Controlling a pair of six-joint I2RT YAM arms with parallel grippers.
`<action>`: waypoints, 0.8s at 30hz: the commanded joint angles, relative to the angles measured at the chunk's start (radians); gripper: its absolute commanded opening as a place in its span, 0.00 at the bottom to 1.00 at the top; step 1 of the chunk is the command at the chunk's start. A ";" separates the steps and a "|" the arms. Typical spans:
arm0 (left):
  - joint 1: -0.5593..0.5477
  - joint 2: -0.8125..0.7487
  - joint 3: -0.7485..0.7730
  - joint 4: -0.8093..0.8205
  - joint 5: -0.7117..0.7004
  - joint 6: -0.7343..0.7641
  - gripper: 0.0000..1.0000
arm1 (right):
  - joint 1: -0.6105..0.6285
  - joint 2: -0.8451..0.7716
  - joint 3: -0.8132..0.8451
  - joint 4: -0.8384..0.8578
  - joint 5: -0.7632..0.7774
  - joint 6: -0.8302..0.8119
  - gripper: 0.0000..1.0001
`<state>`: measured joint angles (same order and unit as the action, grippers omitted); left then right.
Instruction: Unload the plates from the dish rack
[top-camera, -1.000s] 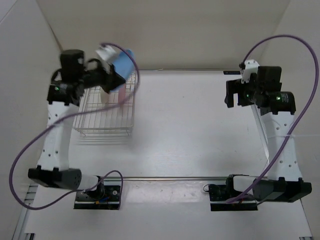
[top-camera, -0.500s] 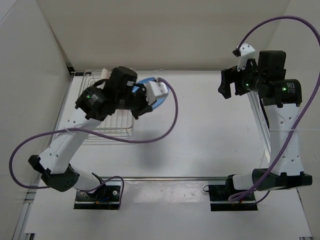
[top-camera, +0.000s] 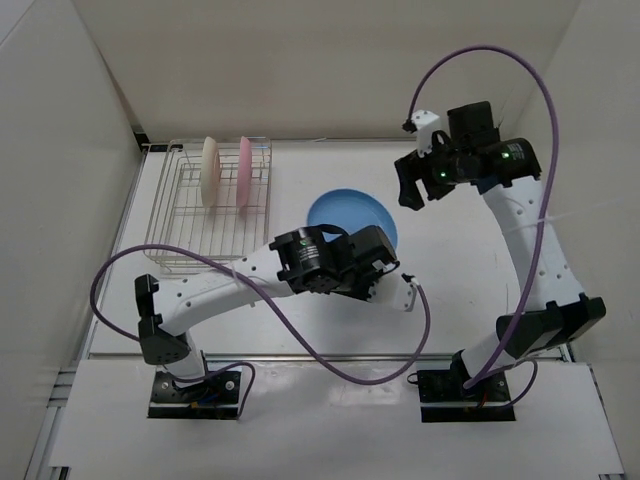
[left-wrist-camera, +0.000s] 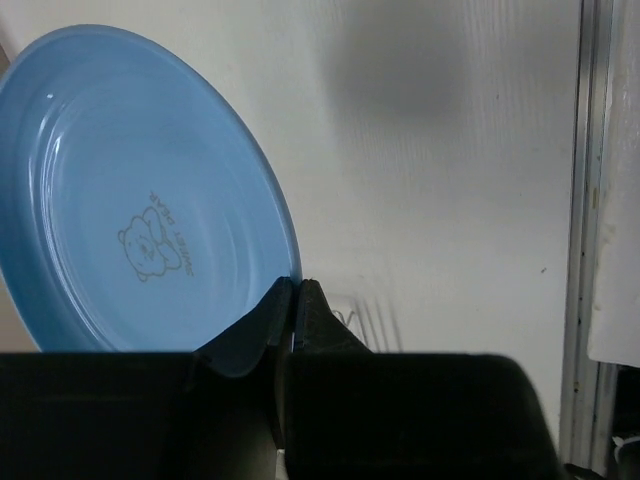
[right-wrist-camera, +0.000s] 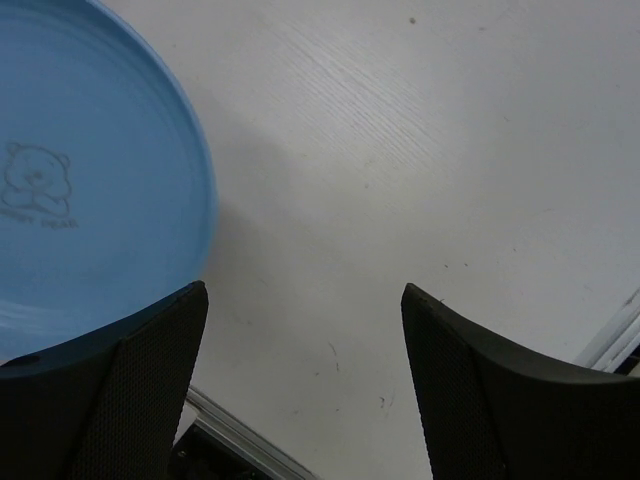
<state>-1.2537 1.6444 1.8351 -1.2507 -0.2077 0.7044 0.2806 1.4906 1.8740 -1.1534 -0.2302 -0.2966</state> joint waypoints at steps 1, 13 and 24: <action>-0.039 0.008 0.096 0.027 -0.093 0.041 0.11 | 0.072 0.039 0.008 -0.012 0.015 -0.010 0.80; -0.049 0.063 0.210 0.057 -0.084 0.041 0.11 | 0.163 0.069 -0.041 0.006 0.037 -0.010 0.49; -0.049 0.063 0.182 0.105 -0.100 0.021 0.11 | 0.163 0.051 -0.082 0.037 0.101 0.011 0.00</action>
<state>-1.3022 1.7302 2.0163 -1.2388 -0.2508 0.7094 0.4332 1.5661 1.8164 -1.1149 -0.1555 -0.2722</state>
